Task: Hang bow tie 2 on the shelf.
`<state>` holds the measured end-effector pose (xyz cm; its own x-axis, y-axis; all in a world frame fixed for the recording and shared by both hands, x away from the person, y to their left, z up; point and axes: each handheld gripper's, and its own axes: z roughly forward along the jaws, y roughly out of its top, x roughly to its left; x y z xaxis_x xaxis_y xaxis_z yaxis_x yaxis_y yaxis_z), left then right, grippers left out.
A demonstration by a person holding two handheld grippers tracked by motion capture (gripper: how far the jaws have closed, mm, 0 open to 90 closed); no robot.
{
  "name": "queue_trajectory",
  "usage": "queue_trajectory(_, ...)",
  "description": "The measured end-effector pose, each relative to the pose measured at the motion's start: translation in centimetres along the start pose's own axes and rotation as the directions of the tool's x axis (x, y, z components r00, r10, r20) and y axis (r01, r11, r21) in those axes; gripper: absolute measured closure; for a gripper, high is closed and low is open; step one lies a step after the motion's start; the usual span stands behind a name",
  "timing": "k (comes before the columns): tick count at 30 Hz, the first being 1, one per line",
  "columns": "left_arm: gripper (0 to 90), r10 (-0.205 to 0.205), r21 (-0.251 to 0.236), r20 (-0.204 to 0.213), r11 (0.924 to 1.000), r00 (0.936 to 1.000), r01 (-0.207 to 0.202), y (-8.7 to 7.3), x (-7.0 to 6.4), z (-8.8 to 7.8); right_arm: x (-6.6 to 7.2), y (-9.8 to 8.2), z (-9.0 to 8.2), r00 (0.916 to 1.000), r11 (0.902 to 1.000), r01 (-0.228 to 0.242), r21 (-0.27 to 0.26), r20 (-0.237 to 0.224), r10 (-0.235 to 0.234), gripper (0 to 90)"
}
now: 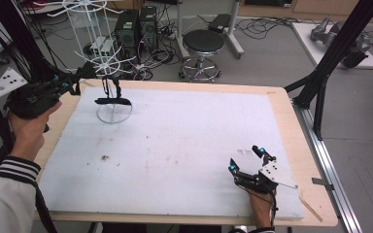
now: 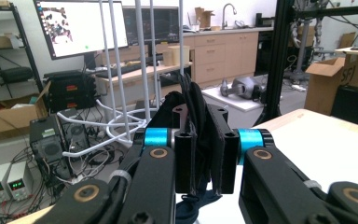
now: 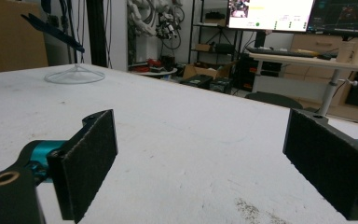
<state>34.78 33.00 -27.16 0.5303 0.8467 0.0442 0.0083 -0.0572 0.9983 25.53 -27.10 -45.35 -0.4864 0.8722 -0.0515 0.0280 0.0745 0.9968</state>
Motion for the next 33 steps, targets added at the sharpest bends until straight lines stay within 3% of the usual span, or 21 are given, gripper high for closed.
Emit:
queue_trajectory(15,81.6,-0.010,0.040,-0.001,0.9991,1.0000,0.010,-0.8,-0.1,2.9,0.0,0.0,-0.1,1.0000,1.0000,-0.005,-0.006,0.002,0.005,9.2)
queue_trajectory(33,81.5,-0.030,0.078,-0.004,0.9965,0.9995,0.031,-1.7,-0.6,4.9,-0.1,-0.1,-0.1,0.9999,0.9999,-0.012,-0.009,0.004,0.012,9.2)
